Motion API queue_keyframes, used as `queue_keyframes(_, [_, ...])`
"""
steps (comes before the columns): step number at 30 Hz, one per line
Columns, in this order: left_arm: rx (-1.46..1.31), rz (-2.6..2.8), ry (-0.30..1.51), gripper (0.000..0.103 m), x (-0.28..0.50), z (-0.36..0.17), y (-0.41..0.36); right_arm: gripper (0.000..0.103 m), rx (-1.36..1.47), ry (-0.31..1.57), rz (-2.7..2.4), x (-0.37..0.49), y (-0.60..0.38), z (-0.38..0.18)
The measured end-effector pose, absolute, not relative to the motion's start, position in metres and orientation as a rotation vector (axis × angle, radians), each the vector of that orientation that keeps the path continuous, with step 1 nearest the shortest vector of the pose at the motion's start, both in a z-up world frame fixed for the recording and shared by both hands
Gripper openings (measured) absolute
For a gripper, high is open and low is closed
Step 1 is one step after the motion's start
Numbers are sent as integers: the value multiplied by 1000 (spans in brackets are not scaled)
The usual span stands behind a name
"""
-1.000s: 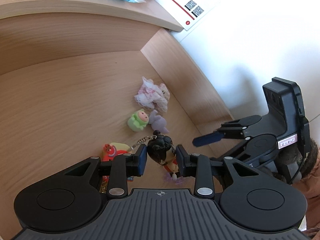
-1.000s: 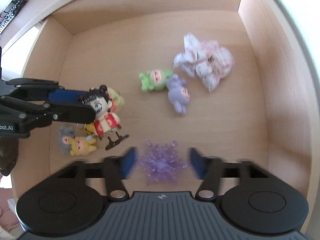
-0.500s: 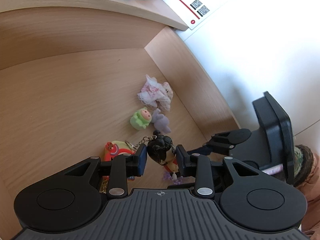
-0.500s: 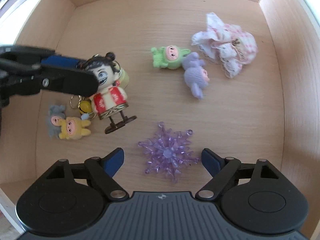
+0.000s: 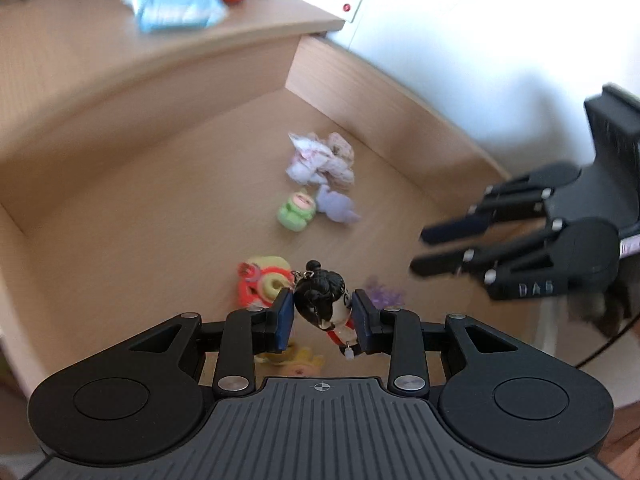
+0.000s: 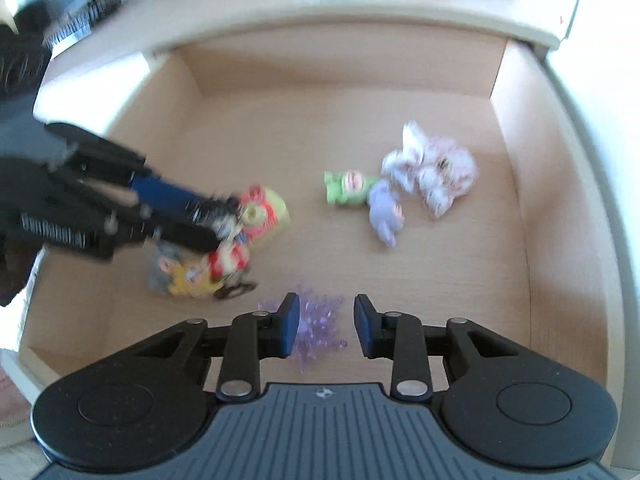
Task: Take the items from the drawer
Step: 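Grasp the purple snowflake with the right tool while the left tool holds the doll, then place the doll and snowflake on the desktop with both tools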
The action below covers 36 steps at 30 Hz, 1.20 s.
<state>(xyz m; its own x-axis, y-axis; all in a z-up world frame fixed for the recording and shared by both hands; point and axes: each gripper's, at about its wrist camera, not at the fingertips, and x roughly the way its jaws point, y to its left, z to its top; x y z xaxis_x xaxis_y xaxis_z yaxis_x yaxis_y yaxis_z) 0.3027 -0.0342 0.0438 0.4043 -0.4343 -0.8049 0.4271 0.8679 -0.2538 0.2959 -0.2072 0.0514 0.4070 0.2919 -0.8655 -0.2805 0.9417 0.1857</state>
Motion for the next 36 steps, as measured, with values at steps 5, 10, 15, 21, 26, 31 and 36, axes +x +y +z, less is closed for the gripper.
queue_keyframes(5, [68, -505, 1019, 35, 303, 60, -44, 48, 36, 1060, 361, 306, -220, 43])
queue_keyframes(10, [118, -483, 1076, 35, 300, 55, -45, 74, 31, 1211, 417, 316, -206, 41])
queue_keyframes(15, [93, -461, 1076, 35, 296, 53, -29, 74, 29, 1396, 435, 338, -178, 17])
queue_keyframes(21, [67, -481, 1092, 35, 293, 43, -17, 60, -175, 1401, 375, 336, -145, 8])
queue_keyframes(26, [81, -503, 1109, 35, 288, 36, -16, 53, -266, 1335, 390, 316, -135, 19])
queue_keyframes(31, [79, -507, 1107, 35, 290, 36, -17, 53, -174, 1259, 378, 307, -155, 46])
queue_keyframes(36, [53, -495, 1045, 35, 303, 54, -15, 53, -96, 1118, 363, 296, -178, 85])
